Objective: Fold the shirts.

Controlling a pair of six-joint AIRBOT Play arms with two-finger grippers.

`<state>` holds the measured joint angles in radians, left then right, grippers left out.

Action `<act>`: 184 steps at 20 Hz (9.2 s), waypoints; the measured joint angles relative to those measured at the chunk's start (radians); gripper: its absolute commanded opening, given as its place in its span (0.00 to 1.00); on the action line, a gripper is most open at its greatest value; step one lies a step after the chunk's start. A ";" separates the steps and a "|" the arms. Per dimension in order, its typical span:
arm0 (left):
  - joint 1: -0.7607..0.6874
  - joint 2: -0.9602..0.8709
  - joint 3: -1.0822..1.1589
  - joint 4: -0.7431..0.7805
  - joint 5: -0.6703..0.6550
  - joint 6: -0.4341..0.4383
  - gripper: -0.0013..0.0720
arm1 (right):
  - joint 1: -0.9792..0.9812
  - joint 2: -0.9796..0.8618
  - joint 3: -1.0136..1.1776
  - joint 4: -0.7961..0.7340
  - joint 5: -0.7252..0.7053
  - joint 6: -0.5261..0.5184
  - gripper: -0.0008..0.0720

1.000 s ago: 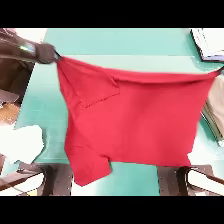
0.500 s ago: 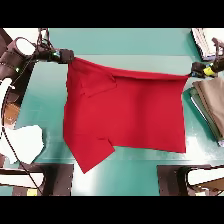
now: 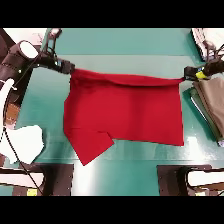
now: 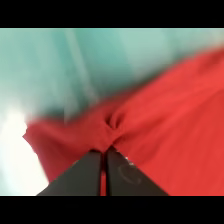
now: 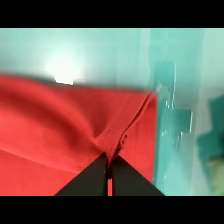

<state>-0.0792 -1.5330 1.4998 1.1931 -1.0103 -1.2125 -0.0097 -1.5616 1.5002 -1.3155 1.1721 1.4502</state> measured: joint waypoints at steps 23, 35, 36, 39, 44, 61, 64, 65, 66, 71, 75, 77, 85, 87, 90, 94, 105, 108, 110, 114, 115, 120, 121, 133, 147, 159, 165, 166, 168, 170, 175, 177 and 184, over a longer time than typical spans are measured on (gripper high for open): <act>0.084 0.509 -0.686 0.041 -0.307 -0.296 0.70 | -0.117 0.345 -0.220 0.192 0.306 -0.089 0.42; 0.086 0.711 -1.110 -0.179 -0.171 -0.375 0.70 | -0.078 0.382 -0.220 0.223 0.282 -0.101 0.43; 0.087 0.713 -1.125 -0.193 -0.159 -0.376 0.70 | -0.077 0.382 -0.220 0.224 0.282 -0.101 0.43; 0.085 0.716 -1.160 -0.228 -0.131 -0.377 0.70 | -0.075 0.382 -0.220 0.224 0.278 -0.101 0.43; 0.085 0.714 -1.183 -0.260 -0.073 -0.363 0.09 | -0.096 0.388 -0.232 0.223 0.300 -0.102 0.43; 0.085 0.715 -0.992 -0.336 -0.105 -0.225 0.05 | -0.549 0.440 -0.924 0.187 0.255 -0.202 0.55; 0.085 0.714 -0.988 -0.336 -0.108 -0.222 0.05 | -0.504 0.419 -0.954 0.203 0.241 -0.208 0.45; 0.085 0.715 -0.987 -0.336 -0.108 -0.222 0.05 | -0.488 0.417 -0.959 0.205 0.236 -0.209 0.43; 0.085 0.715 -0.986 -0.336 -0.108 -0.221 0.05 | -0.476 0.417 -0.962 0.204 0.230 -0.211 0.31; 0.085 0.715 -0.985 -0.335 -0.129 -0.219 0.05 | -0.447 0.491 -0.967 0.161 0.180 -0.215 0.03; 0.085 0.715 -0.985 -0.301 -0.232 -0.219 0.05 | -0.441 0.621 -0.921 0.057 0.272 -0.215 0.03; 0.085 0.715 -0.985 -0.293 -0.300 -0.218 0.05 | -0.441 0.692 -0.903 -0.002 0.322 -0.215 0.03; 0.085 0.712 -0.853 -0.338 -0.302 -0.187 0.05 | -0.440 0.787 -0.874 0.007 0.350 -0.198 0.03; 0.085 0.692 -0.790 -0.326 -0.232 -0.185 0.05 | -0.436 0.749 -0.839 0.056 0.325 -0.196 0.03; 0.084 0.620 -0.708 -0.314 -0.137 -0.180 0.05 | -0.402 0.661 -0.752 0.106 0.281 -0.193 0.03; 0.084 0.460 -0.593 -0.312 -0.013 -0.174 0.05 | -0.304 0.508 -0.603 0.129 0.198 -0.171 0.03; 0.086 0.105 -0.311 -0.312 0.221 -0.169 0.94 | -0.136 0.099 -0.234 0.161 0.064 -0.045 0.77; 0.085 0.088 -0.256 -0.314 0.227 -0.170 0.92 | -0.144 0.038 -0.146 0.240 0.054 -0.035 0.77; 0.085 0.084 -0.223 -0.315 0.179 -0.173 0.30 | -0.164 0.026 -0.111 0.278 0.083 -0.057 0.77; 0.085 0.080 -0.194 -0.316 0.063 -0.146 0.07 | -0.240 0.028 -0.141 0.304 0.176 -0.119 0.77; 0.085 0.080 -0.192 -0.316 0.043 -0.139 0.07 | -0.262 0.028 -0.164 0.306 0.192 -0.129 0.77; 0.085 0.080 -0.185 -0.330 -0.031 -0.121 0.07 | -0.356 0.018 -0.308 0.321 0.176 -0.180 0.75; 0.085 0.080 -0.185 -0.331 -0.042 -0.120 0.07 | -0.367 0.016 -0.328 0.322 0.159 -0.190 0.68; -0.006 0.075 -0.185 -0.337 -0.072 -0.114 0.05 | -0.296 -0.105 -0.279 0.330 0.164 -0.250 0.12; -0.392 -0.304 0.149 -0.341 0.037 -0.172 0.05 | -0.106 0.042 0.064 0.423 0.380 -0.186 0.03; -0.478 -0.508 0.334 -0.326 0.028 -0.228 0.05 | 0.252 0.076 0.381 0.505 0.294 -0.125 0.03; -0.457 -0.507 0.392 -0.311 -0.031 -0.229 0.05 | 0.314 0.075 0.397 0.509 0.242 -0.144 0.03; -0.445 -0.504 0.408 -0.306 -0.054 -0.230 0.05 | 0.319 0.075 0.397 0.509 0.235 -0.146 0.03; -0.418 -0.484 0.431 -0.291 -0.092 -0.230 0.05 | 0.328 0.073 0.399 0.509 0.227 -0.151 0.03; -0.383 -0.445 0.443 -0.250 -0.125 -0.230 0.05 | 0.338 0.067 0.399 0.510 0.220 -0.154 0.03; -0.250 -0.291 0.454 -0.052 -0.230 -0.227 0.05 | 0.418 0.017 0.399 0.512 0.178 -0.174 0.03; -0.183 -0.221 0.455 0.019 -0.271 -0.225 0.05 | 0.485 -0.023 0.399 0.513 0.138 -0.189 0.03; 0.037 -0.012 0.457 0.127 -0.344 -0.221 0.05 | 0.801 -0.256 0.422 0.513 -0.205 -0.277 0.69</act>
<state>-0.0425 -1.5452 1.9568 1.3205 -1.3544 -1.4338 0.7918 -1.8175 1.9217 -0.8021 0.9668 1.1728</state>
